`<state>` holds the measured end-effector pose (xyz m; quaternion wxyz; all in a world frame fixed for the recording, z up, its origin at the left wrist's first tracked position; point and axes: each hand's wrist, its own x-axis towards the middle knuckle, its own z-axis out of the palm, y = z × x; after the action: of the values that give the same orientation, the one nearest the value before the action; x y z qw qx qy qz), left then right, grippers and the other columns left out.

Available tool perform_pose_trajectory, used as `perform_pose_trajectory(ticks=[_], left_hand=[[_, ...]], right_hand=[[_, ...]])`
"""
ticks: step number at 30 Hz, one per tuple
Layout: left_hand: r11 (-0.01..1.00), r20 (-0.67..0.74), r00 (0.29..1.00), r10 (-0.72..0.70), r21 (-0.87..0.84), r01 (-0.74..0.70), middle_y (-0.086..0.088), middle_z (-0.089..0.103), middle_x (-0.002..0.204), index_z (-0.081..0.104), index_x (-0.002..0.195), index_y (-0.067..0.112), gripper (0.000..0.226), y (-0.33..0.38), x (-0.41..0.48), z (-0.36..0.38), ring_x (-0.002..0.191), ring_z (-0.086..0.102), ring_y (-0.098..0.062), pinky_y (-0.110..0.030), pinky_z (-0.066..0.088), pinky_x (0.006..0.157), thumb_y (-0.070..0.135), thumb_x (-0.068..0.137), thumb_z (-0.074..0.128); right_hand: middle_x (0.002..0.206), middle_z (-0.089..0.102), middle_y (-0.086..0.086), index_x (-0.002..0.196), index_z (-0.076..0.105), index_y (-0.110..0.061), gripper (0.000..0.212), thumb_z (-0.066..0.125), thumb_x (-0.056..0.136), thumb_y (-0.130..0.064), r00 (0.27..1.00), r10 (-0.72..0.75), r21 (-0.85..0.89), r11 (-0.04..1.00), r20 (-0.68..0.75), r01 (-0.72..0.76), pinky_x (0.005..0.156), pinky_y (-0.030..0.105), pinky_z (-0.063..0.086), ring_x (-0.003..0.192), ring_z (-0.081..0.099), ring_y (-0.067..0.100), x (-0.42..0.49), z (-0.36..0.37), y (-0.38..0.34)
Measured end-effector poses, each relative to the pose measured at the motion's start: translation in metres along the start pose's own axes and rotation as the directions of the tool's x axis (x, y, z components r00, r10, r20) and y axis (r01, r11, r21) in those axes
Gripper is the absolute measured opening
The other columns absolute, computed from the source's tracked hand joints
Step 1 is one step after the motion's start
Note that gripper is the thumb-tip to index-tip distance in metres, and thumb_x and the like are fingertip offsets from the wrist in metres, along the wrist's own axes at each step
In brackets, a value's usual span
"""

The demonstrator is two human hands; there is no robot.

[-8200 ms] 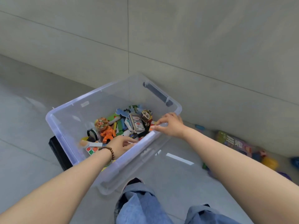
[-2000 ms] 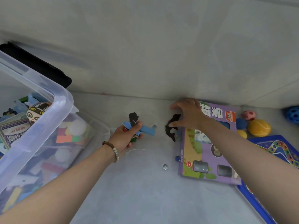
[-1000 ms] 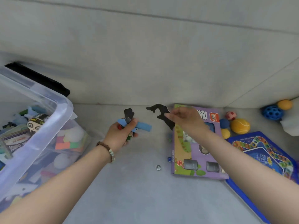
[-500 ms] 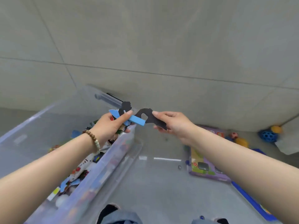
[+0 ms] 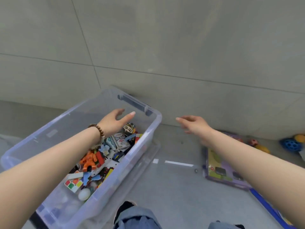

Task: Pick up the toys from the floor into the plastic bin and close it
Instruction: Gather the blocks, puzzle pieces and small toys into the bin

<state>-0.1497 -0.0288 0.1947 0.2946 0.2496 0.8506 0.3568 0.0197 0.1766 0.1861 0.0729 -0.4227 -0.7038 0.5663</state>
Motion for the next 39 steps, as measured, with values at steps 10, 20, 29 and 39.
perform_pose_trajectory(ticks=[10,20,29,39], left_hand=[[0.927,0.02,0.932,0.363,-0.108,-0.359,-0.002,0.064,0.111,0.059,0.111,0.017,0.031,0.083,0.034,0.151,0.099,0.061,-0.014,-0.027,0.047,0.094,0.033,0.084,0.065],[0.599,0.553,0.831,0.063,0.645,-0.474,-0.001,-0.037,0.148,-0.032,0.14,0.03,0.142,-0.023,0.092,0.287,0.14,-0.026,-0.026,-0.045,-0.008,0.114,0.069,0.053,0.074],[0.627,0.522,0.822,0.229,0.567,-0.535,-0.002,-0.033,0.151,-0.034,0.136,0.036,0.142,-0.051,0.134,0.34,0.138,-0.032,-0.021,-0.042,-0.022,0.11,0.083,0.045,0.064],[0.607,0.491,0.683,0.542,0.333,-0.721,-0.004,0.003,0.158,0.004,0.149,0.017,0.103,-0.039,0.136,0.39,0.145,-0.003,-0.017,-0.024,-0.009,0.114,0.073,0.071,0.042]], right_hand=[[0.121,0.062,0.007,0.118,0.059,-0.015,0.038,0.065,0.085,-0.035,0.959,0.278,-0.184,0.947,0.054,-0.264,0.084,0.029,0.051,0.103,0.061,0.02,-0.008,-0.124,0.12],[0.114,0.064,0.003,0.118,0.058,-0.015,0.035,0.065,0.086,-0.026,0.941,0.325,0.008,0.945,0.089,-0.327,0.062,0.011,0.049,0.097,0.063,0.014,0.031,-0.145,0.22],[0.094,0.067,0.008,0.109,0.062,-0.008,0.028,0.067,0.084,-0.02,0.959,0.284,0.058,0.957,0.025,-0.285,0.053,0.007,0.047,0.071,0.062,0.011,0.057,-0.15,0.249],[0.079,0.067,-0.002,0.09,0.065,-0.017,0.006,0.066,0.085,-0.015,0.96,0.279,0.153,0.948,0.011,-0.277,0.051,0.009,0.046,0.059,0.062,0.001,0.064,-0.142,0.258]])
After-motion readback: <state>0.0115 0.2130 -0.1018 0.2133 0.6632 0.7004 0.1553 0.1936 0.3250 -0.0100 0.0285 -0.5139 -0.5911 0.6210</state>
